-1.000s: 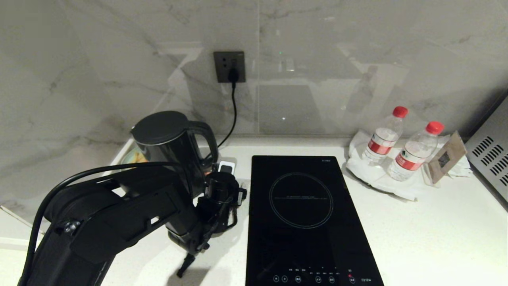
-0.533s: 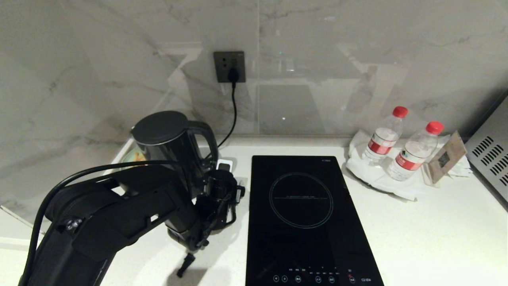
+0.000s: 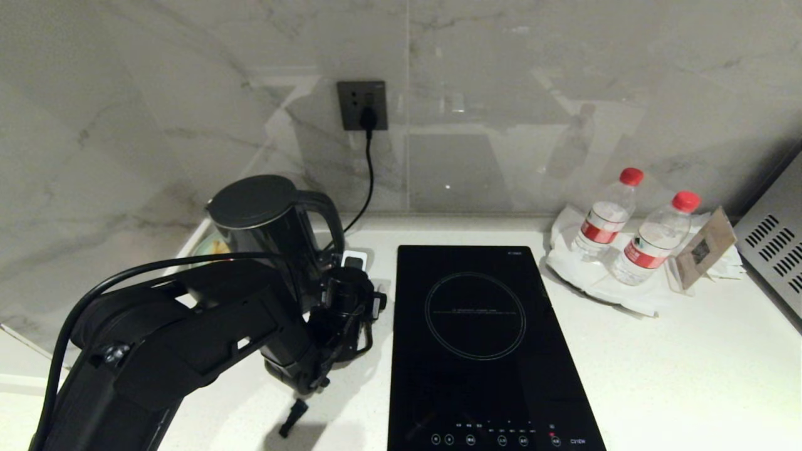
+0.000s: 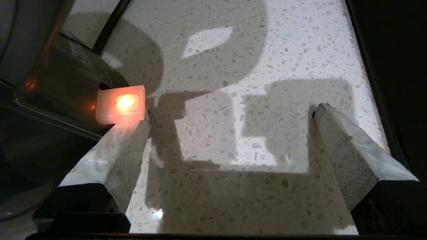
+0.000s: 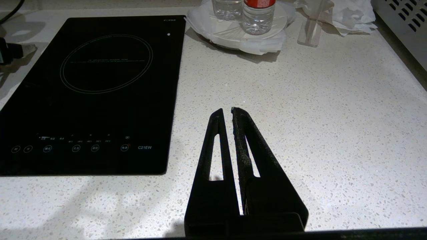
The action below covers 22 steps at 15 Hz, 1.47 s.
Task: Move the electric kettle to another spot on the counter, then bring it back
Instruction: Finish boiling water
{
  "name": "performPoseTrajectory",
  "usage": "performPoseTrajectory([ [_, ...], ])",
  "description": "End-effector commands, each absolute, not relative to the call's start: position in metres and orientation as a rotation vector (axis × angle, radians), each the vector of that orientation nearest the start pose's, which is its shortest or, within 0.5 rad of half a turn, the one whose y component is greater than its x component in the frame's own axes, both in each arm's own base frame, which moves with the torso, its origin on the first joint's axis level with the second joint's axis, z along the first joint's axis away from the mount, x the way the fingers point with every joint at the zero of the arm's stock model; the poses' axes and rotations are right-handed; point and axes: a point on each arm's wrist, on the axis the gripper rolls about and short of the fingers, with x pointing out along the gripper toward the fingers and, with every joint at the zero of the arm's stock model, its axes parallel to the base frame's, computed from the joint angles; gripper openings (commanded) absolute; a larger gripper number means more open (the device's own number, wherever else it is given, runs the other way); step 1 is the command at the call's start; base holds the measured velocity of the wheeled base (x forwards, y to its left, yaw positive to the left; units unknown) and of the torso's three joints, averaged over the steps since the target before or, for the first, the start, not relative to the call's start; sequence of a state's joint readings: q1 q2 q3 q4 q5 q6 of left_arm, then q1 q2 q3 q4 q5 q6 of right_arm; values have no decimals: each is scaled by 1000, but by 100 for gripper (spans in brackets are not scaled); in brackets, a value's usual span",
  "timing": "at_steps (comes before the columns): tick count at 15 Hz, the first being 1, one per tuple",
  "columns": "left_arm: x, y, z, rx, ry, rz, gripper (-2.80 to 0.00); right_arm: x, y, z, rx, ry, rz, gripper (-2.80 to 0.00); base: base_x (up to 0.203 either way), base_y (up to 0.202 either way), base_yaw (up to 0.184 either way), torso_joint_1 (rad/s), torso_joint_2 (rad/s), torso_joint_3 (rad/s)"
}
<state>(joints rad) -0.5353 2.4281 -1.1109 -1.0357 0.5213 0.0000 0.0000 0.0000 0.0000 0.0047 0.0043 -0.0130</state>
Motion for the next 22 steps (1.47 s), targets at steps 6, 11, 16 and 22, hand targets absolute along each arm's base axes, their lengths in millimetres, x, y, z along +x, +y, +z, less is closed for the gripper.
performPoseTrajectory([
  [6,384,-213,28,126,218,-4,0,-23,0,75,-14,5,5,-280,0,0,0,0,0,0],
  [11,377,-210,18,140,252,-9,0,-23,0,75,-14,5,5,-280,0,0,0,0,0,0],
  [16,356,-208,35,123,224,-32,0,-23,0,75,-14,5,5,-280,0,0,0,0,0,0],
  [22,328,-201,81,82,163,-56,0,-23,0,75,-14,5,5,-280,0,0,0,0,0,0],
])
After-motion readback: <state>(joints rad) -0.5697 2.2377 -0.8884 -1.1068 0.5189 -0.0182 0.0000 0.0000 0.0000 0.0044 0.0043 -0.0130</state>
